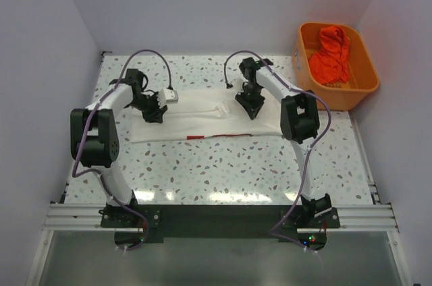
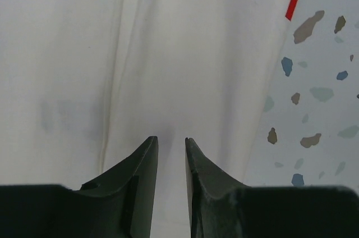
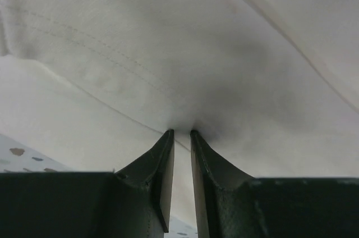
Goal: Fold and stack the t-shirts
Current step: Fold the tshirt
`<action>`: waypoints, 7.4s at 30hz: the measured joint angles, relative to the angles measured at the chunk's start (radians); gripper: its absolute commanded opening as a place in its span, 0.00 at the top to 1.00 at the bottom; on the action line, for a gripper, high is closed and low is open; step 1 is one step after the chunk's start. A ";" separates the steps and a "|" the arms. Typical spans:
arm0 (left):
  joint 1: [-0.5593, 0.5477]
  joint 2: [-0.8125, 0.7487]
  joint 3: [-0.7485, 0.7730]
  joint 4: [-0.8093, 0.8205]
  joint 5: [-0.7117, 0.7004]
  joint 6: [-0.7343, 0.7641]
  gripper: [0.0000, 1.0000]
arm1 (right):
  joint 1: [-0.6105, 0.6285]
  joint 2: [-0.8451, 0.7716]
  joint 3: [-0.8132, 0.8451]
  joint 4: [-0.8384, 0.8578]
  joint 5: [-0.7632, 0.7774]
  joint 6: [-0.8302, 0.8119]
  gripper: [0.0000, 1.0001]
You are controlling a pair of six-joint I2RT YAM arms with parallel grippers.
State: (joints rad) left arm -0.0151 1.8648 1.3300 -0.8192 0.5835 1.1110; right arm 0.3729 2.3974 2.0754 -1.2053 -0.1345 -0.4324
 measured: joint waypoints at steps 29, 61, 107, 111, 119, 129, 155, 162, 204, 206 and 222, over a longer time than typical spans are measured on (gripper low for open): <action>-0.209 -0.080 -0.256 0.307 -0.241 0.063 0.75 | -0.021 -0.149 0.163 0.474 0.246 0.008 0.50; -0.310 0.317 0.410 0.330 0.031 -0.787 0.64 | -0.217 -0.003 0.090 0.209 0.034 0.146 0.73; -0.577 -0.142 -0.248 0.434 -0.170 -0.624 0.68 | -0.060 -0.134 0.175 0.748 0.068 0.146 0.42; -0.655 -0.046 -0.201 0.419 -0.189 -0.594 0.70 | -0.091 -0.132 0.178 0.613 0.022 0.186 0.44; -0.748 0.115 -0.025 0.404 -0.163 -0.621 0.70 | -0.135 -0.131 0.158 0.435 -0.029 0.227 0.44; -0.723 0.047 0.011 0.418 -0.055 -0.695 0.57 | -0.170 -0.126 0.182 0.317 -0.131 0.221 0.49; -0.230 0.200 0.056 0.456 -0.013 -1.005 0.64 | 0.006 0.008 0.013 0.377 -0.040 0.241 0.82; -0.201 0.274 0.160 0.449 0.018 -1.018 0.62 | 0.001 0.100 0.163 0.383 0.022 0.225 0.78; -0.401 -0.700 -0.771 -0.027 0.193 0.526 0.32 | 0.339 -1.050 -1.266 0.401 -0.483 -0.888 0.46; -0.404 -0.700 -0.788 0.014 0.185 0.523 0.34 | 0.351 -1.049 -1.298 0.446 -0.467 -0.898 0.47; -0.432 -0.576 -0.792 0.140 0.161 0.560 0.50 | 0.396 -0.989 -1.380 0.640 -0.370 -0.974 0.58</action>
State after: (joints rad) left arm -0.4473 1.2888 0.5385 -0.6792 0.7444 1.6711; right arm 0.7685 1.4086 0.6952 -0.5652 -0.5049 -1.4059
